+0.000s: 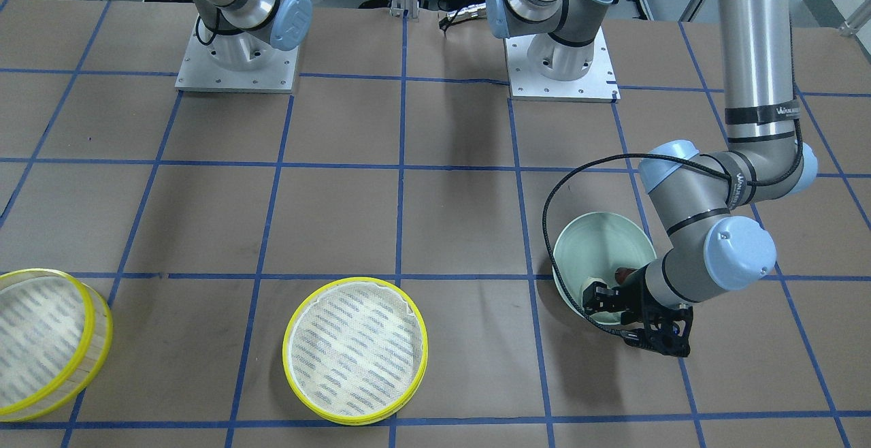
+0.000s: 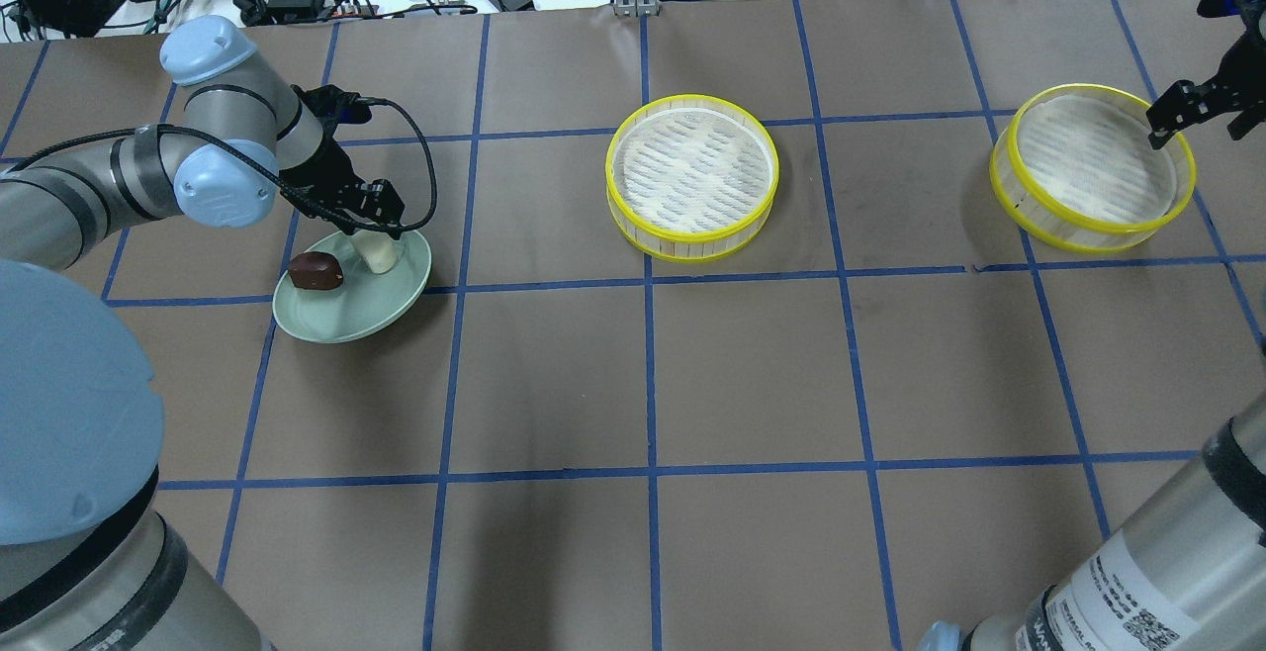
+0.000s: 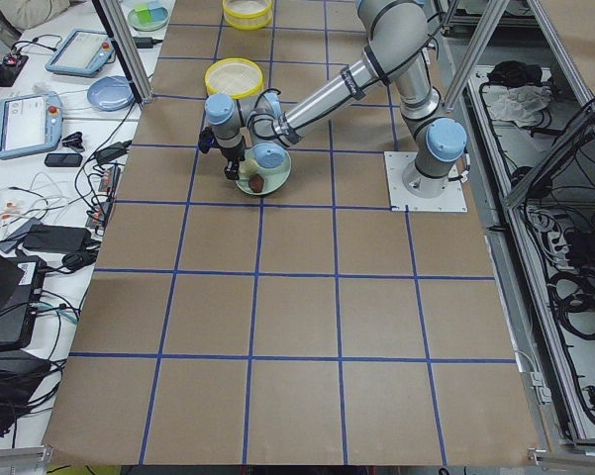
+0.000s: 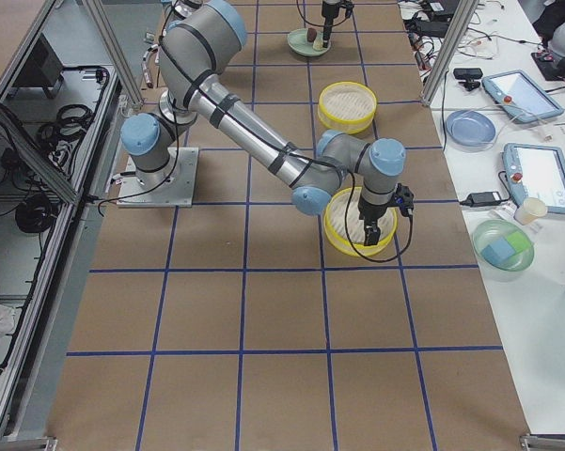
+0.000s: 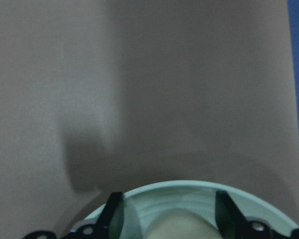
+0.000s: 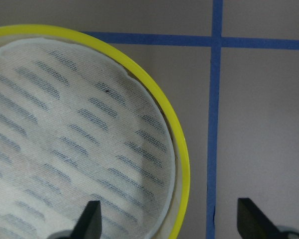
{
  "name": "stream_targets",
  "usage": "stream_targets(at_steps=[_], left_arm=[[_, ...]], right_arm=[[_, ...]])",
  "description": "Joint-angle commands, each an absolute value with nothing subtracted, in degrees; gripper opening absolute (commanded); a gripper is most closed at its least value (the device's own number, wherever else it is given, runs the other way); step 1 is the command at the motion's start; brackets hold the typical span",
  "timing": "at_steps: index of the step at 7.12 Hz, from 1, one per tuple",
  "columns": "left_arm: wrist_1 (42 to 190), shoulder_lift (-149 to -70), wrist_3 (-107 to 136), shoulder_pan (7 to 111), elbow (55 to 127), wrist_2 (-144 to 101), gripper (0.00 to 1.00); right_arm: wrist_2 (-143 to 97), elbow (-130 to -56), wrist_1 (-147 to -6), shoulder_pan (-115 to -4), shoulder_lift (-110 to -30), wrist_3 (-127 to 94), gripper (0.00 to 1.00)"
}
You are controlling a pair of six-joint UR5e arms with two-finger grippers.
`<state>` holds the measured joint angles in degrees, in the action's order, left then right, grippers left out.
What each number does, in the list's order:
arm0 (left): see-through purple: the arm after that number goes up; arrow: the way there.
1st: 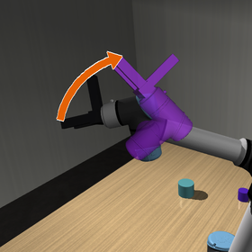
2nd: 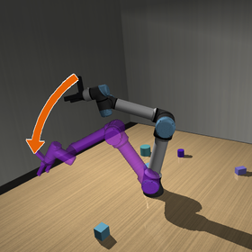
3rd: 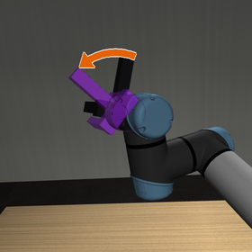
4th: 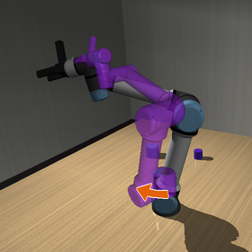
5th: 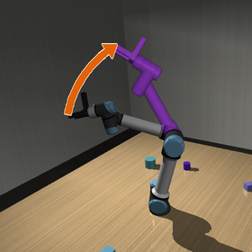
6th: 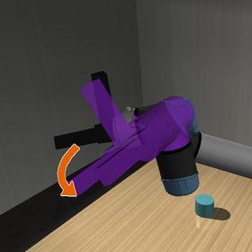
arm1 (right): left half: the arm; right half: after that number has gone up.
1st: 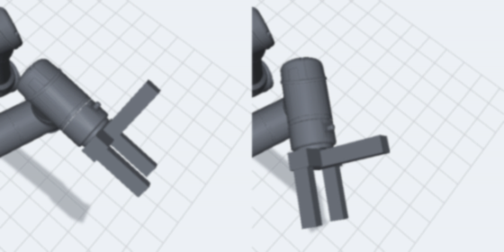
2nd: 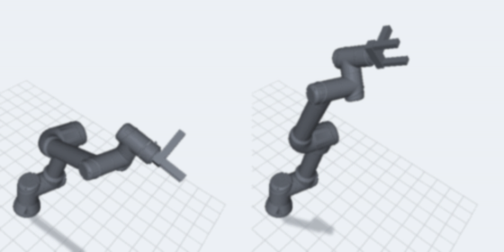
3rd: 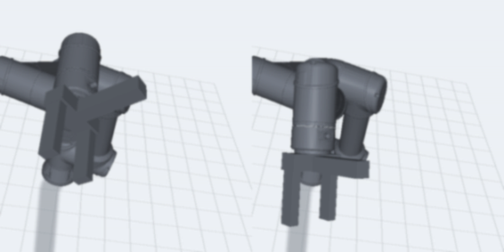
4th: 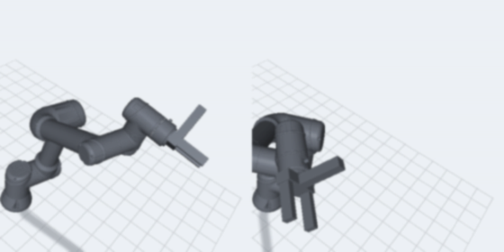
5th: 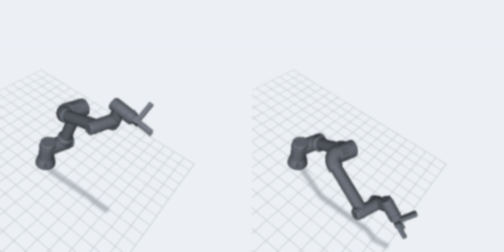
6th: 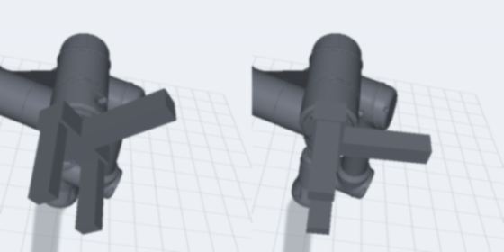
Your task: Stack buns with steamer
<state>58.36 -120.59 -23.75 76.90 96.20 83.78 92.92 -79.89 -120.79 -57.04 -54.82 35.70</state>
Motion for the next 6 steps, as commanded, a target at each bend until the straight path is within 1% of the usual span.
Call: stream_targets(at_steps=[1, 3, 4, 5, 6], left_arm=[[59.5, -120.2, -19.2, 76.9, 95.5, 83.9, 0.0], [59.6, -118.5, -18.4, 76.9, 95.4, 84.0, 0.0], [59.5, -118.1, -18.3, 76.9, 95.1, 84.0, 0.0], [59.9, -117.8, -15.5, 76.9, 94.7, 84.2, 0.0], [60.6, -117.7, -14.8, 76.9, 94.7, 84.2, 0.95]], right_arm=[[93.0, -80.0, -123.2, -56.9, -52.9, 38.1, 0.81], [93.2, -80.4, -123.2, -56.8, -52.7, 38.5, 0.62], [93.0, -80.4, -123.2, -56.4, -52.7, 38.3, 0.57], [93.0, -80.5, -123.2, -56.0, -52.6, 38.3, 0.46], [93.0, -80.5, -123.2, -56.0, -52.6, 38.3, 0.33]])
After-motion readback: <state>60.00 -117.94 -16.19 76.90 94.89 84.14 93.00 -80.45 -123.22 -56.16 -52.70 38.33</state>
